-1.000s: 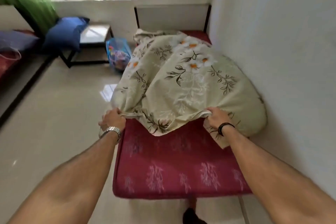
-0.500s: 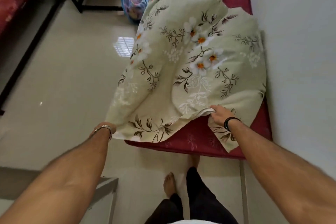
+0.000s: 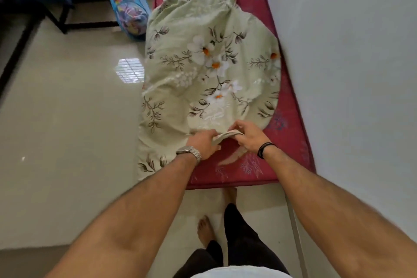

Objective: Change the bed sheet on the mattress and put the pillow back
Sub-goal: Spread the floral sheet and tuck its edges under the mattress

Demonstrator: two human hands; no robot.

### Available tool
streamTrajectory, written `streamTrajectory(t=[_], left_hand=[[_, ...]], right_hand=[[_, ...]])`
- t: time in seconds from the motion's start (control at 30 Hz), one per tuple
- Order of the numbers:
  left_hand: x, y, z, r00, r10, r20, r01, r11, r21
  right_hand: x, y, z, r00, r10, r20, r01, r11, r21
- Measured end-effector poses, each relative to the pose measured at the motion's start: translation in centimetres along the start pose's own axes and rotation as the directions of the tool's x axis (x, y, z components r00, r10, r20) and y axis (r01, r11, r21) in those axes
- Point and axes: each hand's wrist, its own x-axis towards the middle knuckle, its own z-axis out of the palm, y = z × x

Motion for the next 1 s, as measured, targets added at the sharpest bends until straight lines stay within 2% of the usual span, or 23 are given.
streamTrajectory(t=[0.07,0.1,0.2,0.27,0.37,0.43,0.5,0.53,0.57,0.63,0.73,0.8,0.87,0.93,1.0], left_hand=[[0.9,2.8,0.8,0.999,0.040,0.004,-0.040,0.998,-0.038],[1.1,3.8,1.1,0.998,0.056,0.036,-0.054,0.997,-0.062],[1.6,5.4,0.8,0.986,0.084,0.146,-0.051,0.976,-0.214],[1.9,6.2,0.0,0.972,0.119,0.204,-0.055,0.954,-0.296],[2.5,7.5,-1.1,0.944,0.079,0.320,0.012,0.962,-0.273],[3.4,8.3,-1.7,0.931,0.038,0.364,0.045,0.975,-0.218],[4.7,9.7,-2.2,0.919,0.048,0.390,0.028,0.982,-0.186],[5.3,11.0,-2.6,0.917,0.067,0.393,0.002,0.985,-0.172],[5.9,12.5,-2.8,0.911,0.087,0.403,-0.022,0.986,-0.164],[6.9,15.7,-3.1,0.887,0.115,0.448,-0.052,0.987,-0.152],[8.8,19.3,-1.5,0.822,0.045,0.568,-0.010,0.998,-0.065],[9.5,20.6,0.6,0.739,-0.032,0.673,0.013,0.999,0.033],[9.5,21.5,2.9,0.662,-0.087,0.744,-0.003,0.993,0.118],[9.3,22.1,4.8,0.636,-0.084,0.767,-0.016,0.992,0.122],[9.5,22.6,5.9,0.652,-0.051,0.757,0.013,0.998,0.056]], right_hand=[[-1.3,0.7,-1.2,0.998,0.018,-0.062,-0.021,0.998,-0.052],[-2.0,1.3,-1.7,0.994,0.039,-0.098,-0.052,0.990,-0.134],[-3.9,4.3,-3.1,0.946,0.153,-0.287,-0.259,0.888,-0.380],[-4.7,6.9,-3.8,0.880,0.267,-0.393,-0.411,0.842,-0.350],[-4.9,10.0,-6.0,0.777,0.453,-0.438,-0.569,0.803,-0.179],[-4.2,10.5,-8.0,0.782,0.489,-0.386,-0.514,0.857,0.043],[-3.3,9.9,-10.7,0.829,0.456,-0.325,-0.363,0.879,0.307],[-2.9,9.6,-12.3,0.833,0.429,-0.349,-0.300,0.881,0.367],[-2.4,9.5,-13.8,0.820,0.388,-0.421,-0.250,0.904,0.347],[-1.7,9.8,-16.5,0.745,0.255,-0.616,-0.206,0.967,0.151],[-2.6,11.8,-18.5,0.676,0.113,-0.728,-0.240,0.968,-0.072],[-4.0,15.1,-18.1,0.688,0.117,-0.716,-0.367,0.907,-0.204],[-5.9,20.2,-16.3,0.715,0.341,-0.610,-0.552,0.811,-0.193],[-8.3,23.5,-14.8,0.674,0.627,-0.390,-0.713,0.691,-0.122],[-9.7,24.2,-14.4,0.612,0.773,-0.165,-0.788,0.578,-0.213]])
